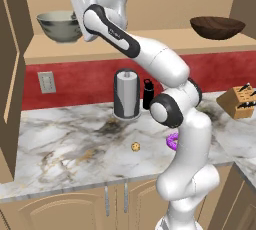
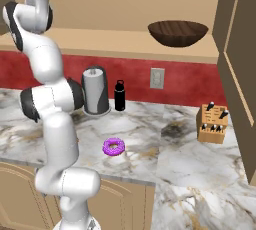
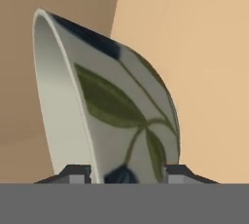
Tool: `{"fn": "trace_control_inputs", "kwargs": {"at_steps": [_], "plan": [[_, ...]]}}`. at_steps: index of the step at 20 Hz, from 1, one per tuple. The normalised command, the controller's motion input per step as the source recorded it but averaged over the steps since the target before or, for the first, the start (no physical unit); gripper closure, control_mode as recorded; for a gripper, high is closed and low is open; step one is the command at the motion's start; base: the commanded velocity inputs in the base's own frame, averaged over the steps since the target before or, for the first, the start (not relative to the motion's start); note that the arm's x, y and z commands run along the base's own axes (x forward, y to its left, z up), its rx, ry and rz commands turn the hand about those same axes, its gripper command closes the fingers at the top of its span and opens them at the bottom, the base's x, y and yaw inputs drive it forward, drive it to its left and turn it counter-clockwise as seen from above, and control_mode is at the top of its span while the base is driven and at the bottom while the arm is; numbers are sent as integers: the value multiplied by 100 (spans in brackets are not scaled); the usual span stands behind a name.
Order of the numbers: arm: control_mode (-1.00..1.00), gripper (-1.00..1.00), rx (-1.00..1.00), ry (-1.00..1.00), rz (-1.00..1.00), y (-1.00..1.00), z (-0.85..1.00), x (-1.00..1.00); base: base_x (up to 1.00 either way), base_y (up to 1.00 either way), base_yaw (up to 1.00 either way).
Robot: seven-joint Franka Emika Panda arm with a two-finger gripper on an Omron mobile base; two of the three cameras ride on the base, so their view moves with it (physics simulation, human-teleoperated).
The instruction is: Pick both bowls and place them on the counter. Then place the donut in one bowl and place the cookie dough ball in the other bowl.
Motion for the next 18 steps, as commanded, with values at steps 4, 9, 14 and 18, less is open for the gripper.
{"fn": "trace_control_inputs", "kwargs": {"at_steps": [4, 9, 14, 18], "plan": [[-100, 100, 0, 6, 0, 0, -11, -10, 0, 0, 0], [-100, 100, 0, 0, 0, -10, -6, -38, 0, 0, 0], [-100, 100, 0, -3, 0, -17, -4, -62, 0, 0, 0], [-100, 100, 0, -1, 0, -17, -1, -63, 0, 0, 0]]}}
